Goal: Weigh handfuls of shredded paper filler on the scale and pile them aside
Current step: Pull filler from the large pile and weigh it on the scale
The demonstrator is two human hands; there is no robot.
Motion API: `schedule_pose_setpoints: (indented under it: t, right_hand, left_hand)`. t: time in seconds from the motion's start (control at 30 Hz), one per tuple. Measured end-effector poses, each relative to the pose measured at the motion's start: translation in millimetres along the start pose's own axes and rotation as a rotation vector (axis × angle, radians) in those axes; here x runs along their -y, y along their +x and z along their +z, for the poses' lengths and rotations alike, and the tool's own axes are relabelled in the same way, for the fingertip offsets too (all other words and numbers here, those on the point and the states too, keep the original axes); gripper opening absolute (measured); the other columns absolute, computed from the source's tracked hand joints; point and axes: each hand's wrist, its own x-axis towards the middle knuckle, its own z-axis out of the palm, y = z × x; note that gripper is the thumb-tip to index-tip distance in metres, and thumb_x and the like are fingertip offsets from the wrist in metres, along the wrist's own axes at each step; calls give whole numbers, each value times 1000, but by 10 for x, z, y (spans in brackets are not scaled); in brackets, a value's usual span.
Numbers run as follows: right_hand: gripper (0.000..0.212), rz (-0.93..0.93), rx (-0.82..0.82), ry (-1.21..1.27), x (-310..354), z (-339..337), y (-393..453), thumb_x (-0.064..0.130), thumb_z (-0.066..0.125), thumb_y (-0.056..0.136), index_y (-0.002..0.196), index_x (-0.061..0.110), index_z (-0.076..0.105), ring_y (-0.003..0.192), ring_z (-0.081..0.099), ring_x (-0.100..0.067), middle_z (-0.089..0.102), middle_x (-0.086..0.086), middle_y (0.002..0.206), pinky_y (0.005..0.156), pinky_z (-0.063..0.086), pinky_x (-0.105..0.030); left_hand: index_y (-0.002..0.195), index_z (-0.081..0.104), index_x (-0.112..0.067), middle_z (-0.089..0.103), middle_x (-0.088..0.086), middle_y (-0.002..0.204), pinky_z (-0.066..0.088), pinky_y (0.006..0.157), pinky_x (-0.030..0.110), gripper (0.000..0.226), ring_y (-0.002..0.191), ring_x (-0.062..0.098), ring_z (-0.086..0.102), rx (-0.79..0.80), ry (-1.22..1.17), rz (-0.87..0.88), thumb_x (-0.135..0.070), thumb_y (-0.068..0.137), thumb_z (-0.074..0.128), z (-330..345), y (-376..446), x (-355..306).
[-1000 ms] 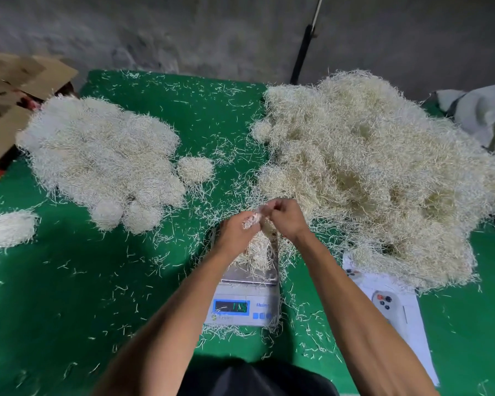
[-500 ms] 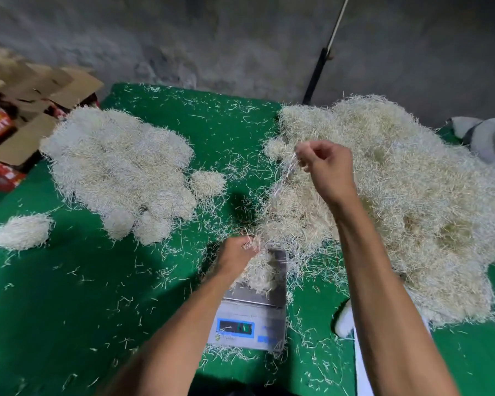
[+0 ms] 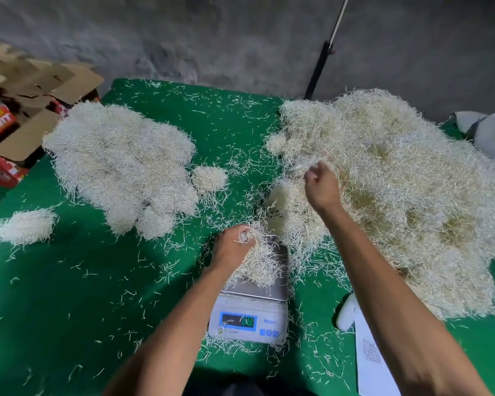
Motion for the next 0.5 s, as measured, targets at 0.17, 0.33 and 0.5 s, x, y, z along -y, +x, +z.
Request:
schedule_pose_setpoints:
  t: [0.17, 0.33, 0.5]
  right_hand:
    - [37, -7, 406, -407, -343, 325, -439, 41, 64, 99, 88, 7, 72, 67, 71, -15, 75, -9, 88, 65, 62, -34]
    - [42, -71, 645, -370, -391, 578, -751, 46, 65, 97, 84, 5, 68, 53, 56, -17, 65, -7, 70, 54, 51, -32]
    - [34, -143, 576, -386, -242, 448, -604, 38, 62, 102, 83, 11, 73, 49, 56, -12, 69, -8, 69, 51, 44, -22]
  left_hand:
    - [128, 62, -29, 59, -12, 124, 39, 59, 0, 42, 89, -14, 50, -16, 32, 43, -21, 89, 77, 56, -4, -27]
    - [135, 55, -28, 66, 5, 129, 58, 79, 34, 52, 97, 15, 69, 35, 55, 86, -8, 90, 71, 67, -34, -47]
    - [126, 65, -23, 61, 3, 139, 41, 105, 35, 38, 126, 16, 55, -25, -80, 66, -17, 90, 75, 95, -47, -81]
